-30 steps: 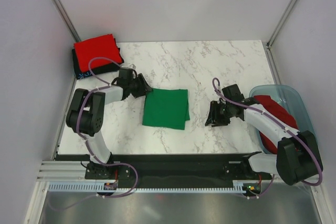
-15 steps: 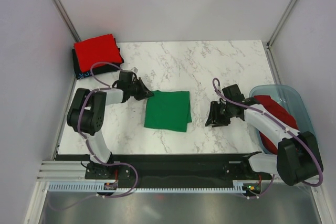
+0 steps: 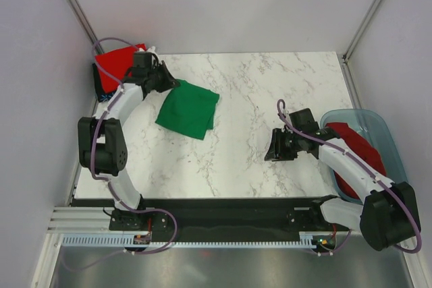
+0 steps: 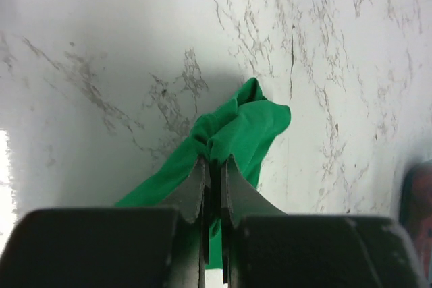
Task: Fold and stack the t-shirts
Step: Neatly place the folded tshirt to the corner
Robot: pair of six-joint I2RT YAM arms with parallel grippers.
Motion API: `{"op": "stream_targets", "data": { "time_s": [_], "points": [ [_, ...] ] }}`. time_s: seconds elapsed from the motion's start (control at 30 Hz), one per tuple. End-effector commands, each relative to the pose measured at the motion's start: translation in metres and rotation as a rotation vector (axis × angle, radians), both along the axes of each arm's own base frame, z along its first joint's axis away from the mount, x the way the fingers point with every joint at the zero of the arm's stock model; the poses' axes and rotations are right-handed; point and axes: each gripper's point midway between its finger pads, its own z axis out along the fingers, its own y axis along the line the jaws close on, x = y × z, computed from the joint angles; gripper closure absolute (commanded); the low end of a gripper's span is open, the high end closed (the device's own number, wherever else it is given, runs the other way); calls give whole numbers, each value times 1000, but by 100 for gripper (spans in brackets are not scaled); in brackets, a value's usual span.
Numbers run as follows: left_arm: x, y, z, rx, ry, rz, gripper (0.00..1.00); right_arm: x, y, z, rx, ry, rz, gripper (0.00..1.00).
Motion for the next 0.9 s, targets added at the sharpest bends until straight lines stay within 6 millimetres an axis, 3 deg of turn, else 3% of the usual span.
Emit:
{"op": "stream_targets", "data": {
  "time_s": [0.0, 0.27, 0.5, 0.87],
  "points": [
    [12, 31, 39, 96, -85, -16, 98, 6, 4, 17, 25, -61, 31, 59],
    [37, 65, 122, 54, -259, -9, 98, 4, 8, 14, 46, -55, 52, 60],
    [49, 84, 173, 67, -338, 16, 98, 5, 9, 13, 51, -60, 62, 61],
    [47, 100, 251, 99, -485, 45, 98, 5, 10, 14, 58, -67, 66, 61]
  ]
}}
